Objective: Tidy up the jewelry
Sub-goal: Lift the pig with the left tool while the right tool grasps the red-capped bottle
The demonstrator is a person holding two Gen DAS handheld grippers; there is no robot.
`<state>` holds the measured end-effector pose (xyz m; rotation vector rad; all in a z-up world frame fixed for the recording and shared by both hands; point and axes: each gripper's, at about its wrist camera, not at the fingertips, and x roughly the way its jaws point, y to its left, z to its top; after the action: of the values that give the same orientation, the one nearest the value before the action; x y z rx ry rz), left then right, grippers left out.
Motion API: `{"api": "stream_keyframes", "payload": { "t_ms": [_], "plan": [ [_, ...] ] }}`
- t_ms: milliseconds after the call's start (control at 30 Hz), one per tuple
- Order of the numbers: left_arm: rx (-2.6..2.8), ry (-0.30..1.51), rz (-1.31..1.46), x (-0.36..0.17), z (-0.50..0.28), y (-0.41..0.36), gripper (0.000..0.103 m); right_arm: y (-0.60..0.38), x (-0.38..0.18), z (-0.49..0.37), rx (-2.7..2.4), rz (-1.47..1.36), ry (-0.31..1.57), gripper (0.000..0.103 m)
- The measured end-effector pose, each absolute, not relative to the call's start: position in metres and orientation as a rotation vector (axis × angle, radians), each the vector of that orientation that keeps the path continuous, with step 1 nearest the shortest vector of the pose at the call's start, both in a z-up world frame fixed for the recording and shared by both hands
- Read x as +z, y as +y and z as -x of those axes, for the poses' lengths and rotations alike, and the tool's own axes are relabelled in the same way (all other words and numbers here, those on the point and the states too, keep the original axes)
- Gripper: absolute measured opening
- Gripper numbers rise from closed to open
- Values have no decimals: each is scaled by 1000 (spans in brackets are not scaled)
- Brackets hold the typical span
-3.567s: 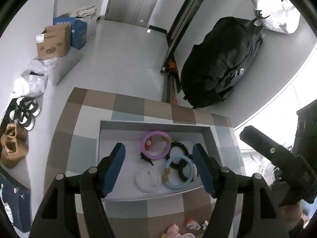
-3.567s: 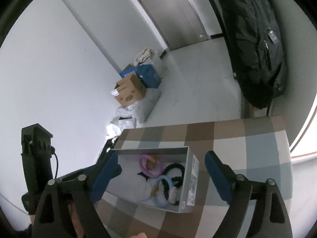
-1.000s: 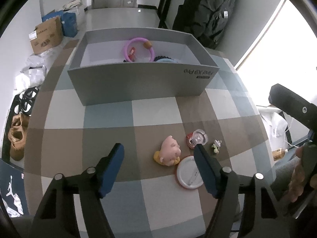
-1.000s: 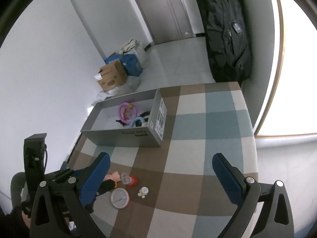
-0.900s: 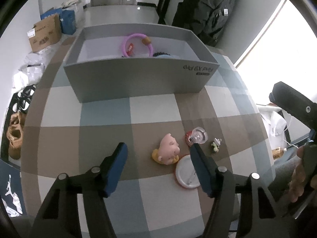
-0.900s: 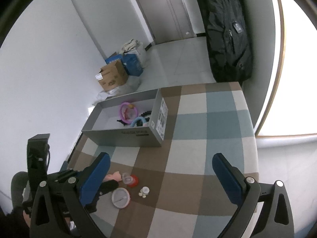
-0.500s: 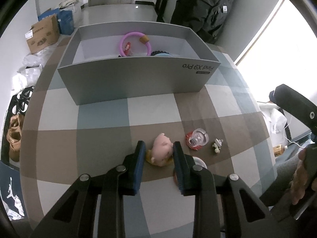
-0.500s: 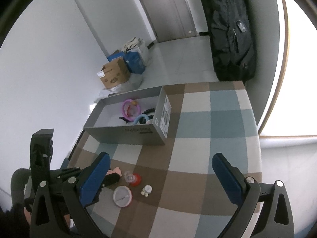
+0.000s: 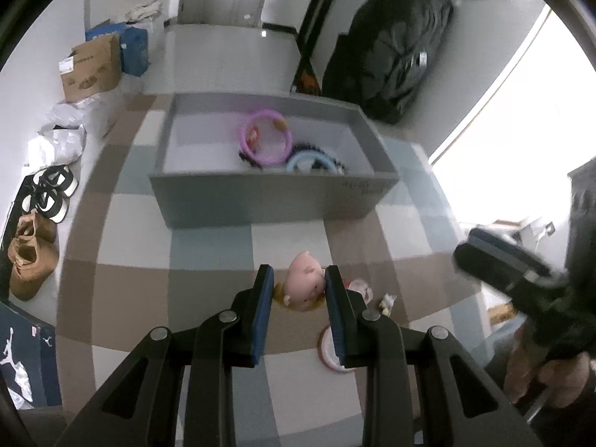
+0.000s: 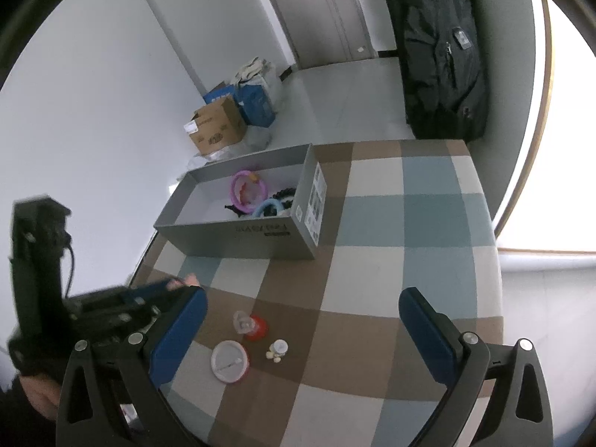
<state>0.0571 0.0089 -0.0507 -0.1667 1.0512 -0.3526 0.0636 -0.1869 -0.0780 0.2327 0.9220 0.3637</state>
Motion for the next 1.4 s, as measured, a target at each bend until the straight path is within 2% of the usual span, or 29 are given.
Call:
{"api": "stream_keyframes", "payload": {
  "t_ms": [233, 433, 700, 767, 867, 1000, 1067, 1400],
  "plan": [
    [-344, 1008, 256, -38, -63, 21, 23, -167, -86, -63, 430, -175, 960, 97],
    [-350, 998, 307, -35, -67, 27, 23, -147, -97, -63, 478, -117, 998, 84],
    [-354, 991, 362, -31, -70, 38, 23, -119, -106, -63, 533, -30, 1027, 55],
    [-354, 991, 376, -30, -70, 40, 18, -114, -108, -64, 533, -7, 1034, 49],
    [-353, 989, 380, -30, -70, 43, 17, -111, -111, -67, 529, 13, 1042, 43],
    [-366, 984, 383, -29, -71, 43, 17, -106, -115, -70, 499, 57, 1059, 20],
    [-377, 985, 384, -30, -72, 43, 17, -107, -115, -71, 487, 62, 1057, 16],
    [-405, 981, 420, -27, -74, 46, 17, -117, -97, -76, 481, -8, 1007, 16]
  ]
}}
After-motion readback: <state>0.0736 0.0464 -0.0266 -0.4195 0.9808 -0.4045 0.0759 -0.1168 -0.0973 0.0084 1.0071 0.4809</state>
